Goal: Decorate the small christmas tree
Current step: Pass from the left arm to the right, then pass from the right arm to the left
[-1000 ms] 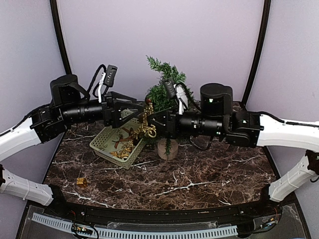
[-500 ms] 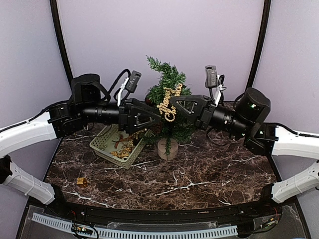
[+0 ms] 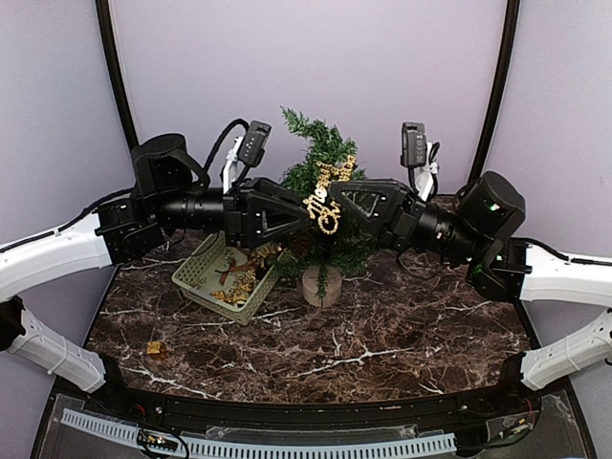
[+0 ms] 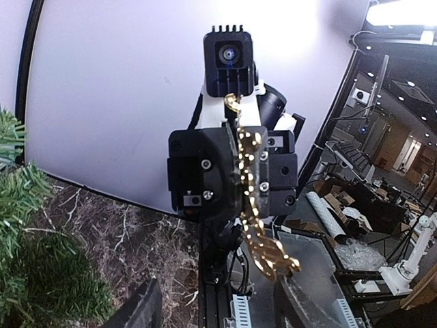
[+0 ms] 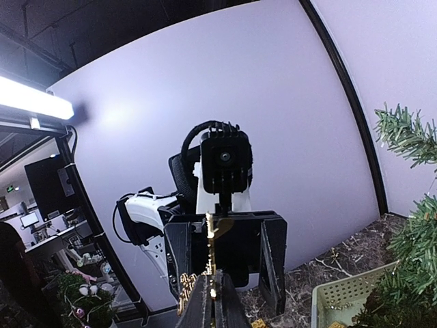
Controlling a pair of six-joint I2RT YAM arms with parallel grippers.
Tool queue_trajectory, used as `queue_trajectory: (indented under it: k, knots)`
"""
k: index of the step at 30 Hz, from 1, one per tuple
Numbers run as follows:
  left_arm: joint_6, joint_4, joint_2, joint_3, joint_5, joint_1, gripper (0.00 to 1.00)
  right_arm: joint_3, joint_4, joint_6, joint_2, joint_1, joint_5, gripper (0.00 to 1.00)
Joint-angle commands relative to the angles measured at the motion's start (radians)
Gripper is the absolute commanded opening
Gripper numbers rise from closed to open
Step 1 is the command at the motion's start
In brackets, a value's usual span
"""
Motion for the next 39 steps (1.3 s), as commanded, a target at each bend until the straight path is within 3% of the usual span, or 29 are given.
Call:
queue_trajectory:
  k: [1,5,10,13,16,21,27,33,36,39]
  knots:
    - [-0.025,0.116,-0.030,-0.021,0.060,-0.009,0.59,-0.009,0.073,0.012,0.003,-0.002,-0.008,0.00]
    - [-0.028,0.138,-0.016,-0.021,0.084,-0.013,0.59,-0.016,0.085,0.013,0.004,-0.001,0.009,0.00]
    - [-0.034,0.169,-0.010,-0.029,0.113,-0.015,0.69,-0.027,0.088,0.012,-0.003,-0.001,0.034,0.00]
    - [-0.033,0.178,-0.009,-0.032,0.100,-0.017,0.70,-0.028,0.091,0.008,-0.005,-0.001,0.034,0.00]
    - [-0.037,0.184,-0.007,-0.036,0.062,-0.017,0.58,-0.026,0.093,0.010,-0.003,-0.002,0.030,0.00]
    - [-0.057,0.211,0.006,-0.040,0.041,-0.017,0.30,-0.027,0.088,0.006,-0.002,-0.001,0.037,0.00]
    - [-0.065,0.224,0.012,-0.045,0.024,-0.017,0.17,-0.037,0.082,0.001,-0.005,-0.001,0.053,0.00]
    - [-0.072,0.231,0.022,-0.041,0.006,-0.017,0.11,-0.037,0.067,-0.004,-0.005,-0.001,0.053,0.00]
    - [-0.083,0.241,0.027,-0.042,0.003,-0.016,0.01,-0.038,0.049,-0.011,-0.007,-0.001,0.060,0.00]
    - [-0.072,0.212,0.027,-0.034,-0.034,-0.016,0.00,-0.048,0.031,-0.017,-0.019,-0.002,0.082,0.00]
